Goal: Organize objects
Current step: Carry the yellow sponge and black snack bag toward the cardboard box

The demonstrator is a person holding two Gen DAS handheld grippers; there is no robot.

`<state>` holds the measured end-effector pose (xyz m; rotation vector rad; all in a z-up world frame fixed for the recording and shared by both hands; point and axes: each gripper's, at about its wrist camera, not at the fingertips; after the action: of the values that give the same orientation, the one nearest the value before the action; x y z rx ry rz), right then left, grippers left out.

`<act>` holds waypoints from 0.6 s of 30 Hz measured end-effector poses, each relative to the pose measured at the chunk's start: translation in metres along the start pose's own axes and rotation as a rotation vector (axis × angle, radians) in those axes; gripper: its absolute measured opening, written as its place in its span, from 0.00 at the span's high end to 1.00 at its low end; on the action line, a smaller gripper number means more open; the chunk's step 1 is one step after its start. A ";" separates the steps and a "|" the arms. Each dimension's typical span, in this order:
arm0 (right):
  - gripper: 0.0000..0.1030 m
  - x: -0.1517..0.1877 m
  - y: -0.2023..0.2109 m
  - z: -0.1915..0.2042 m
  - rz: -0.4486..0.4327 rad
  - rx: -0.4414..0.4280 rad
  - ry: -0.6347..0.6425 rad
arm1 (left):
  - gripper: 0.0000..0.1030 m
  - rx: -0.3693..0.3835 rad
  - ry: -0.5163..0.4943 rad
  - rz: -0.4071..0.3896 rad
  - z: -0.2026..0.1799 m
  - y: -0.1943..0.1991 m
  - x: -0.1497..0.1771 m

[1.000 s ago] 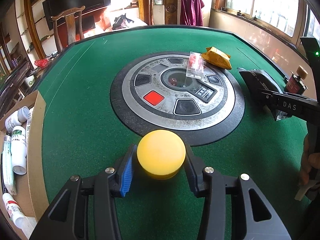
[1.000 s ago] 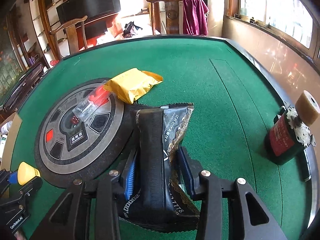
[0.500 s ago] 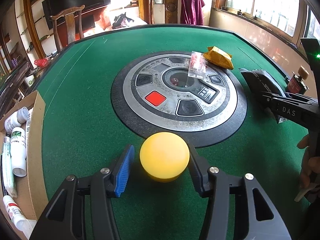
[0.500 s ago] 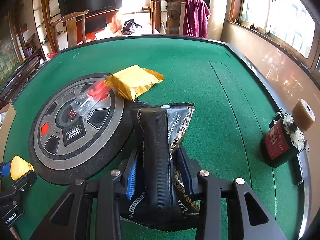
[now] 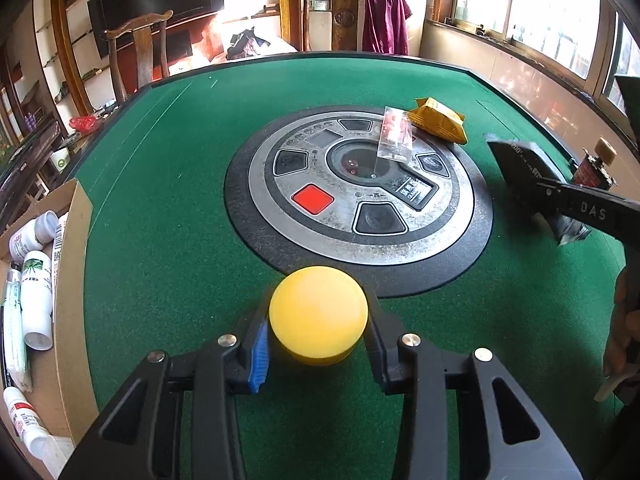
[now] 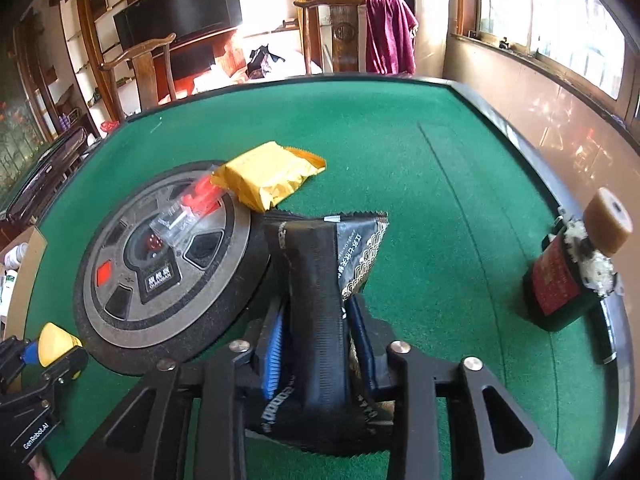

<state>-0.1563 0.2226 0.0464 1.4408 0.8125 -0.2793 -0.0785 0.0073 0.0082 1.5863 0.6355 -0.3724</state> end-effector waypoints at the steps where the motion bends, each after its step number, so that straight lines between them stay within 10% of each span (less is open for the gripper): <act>1: 0.72 -0.001 0.002 0.001 -0.007 0.005 0.007 | 0.62 0.000 0.001 0.000 0.001 0.000 0.000; 9: 0.77 -0.003 -0.001 0.008 0.002 -0.002 0.031 | 0.62 -0.004 -0.001 0.001 0.001 0.001 0.002; 13: 0.51 0.000 -0.014 0.011 0.046 0.030 0.059 | 0.62 -0.010 -0.006 -0.001 0.000 0.002 0.002; 18: 0.60 -0.002 -0.014 0.012 0.051 0.035 0.089 | 0.62 -0.004 -0.007 0.001 0.000 0.003 0.003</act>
<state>-0.1628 0.2080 0.0359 1.5135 0.8455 -0.1928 -0.0742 0.0080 0.0083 1.5802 0.6296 -0.3760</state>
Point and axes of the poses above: each gripper's, at about its wrist camera, not at the fingertips, and y roughly against the way its jaws point, z to its left, x to its underside, and after that the axes turned 12 degrees about y, right-handed
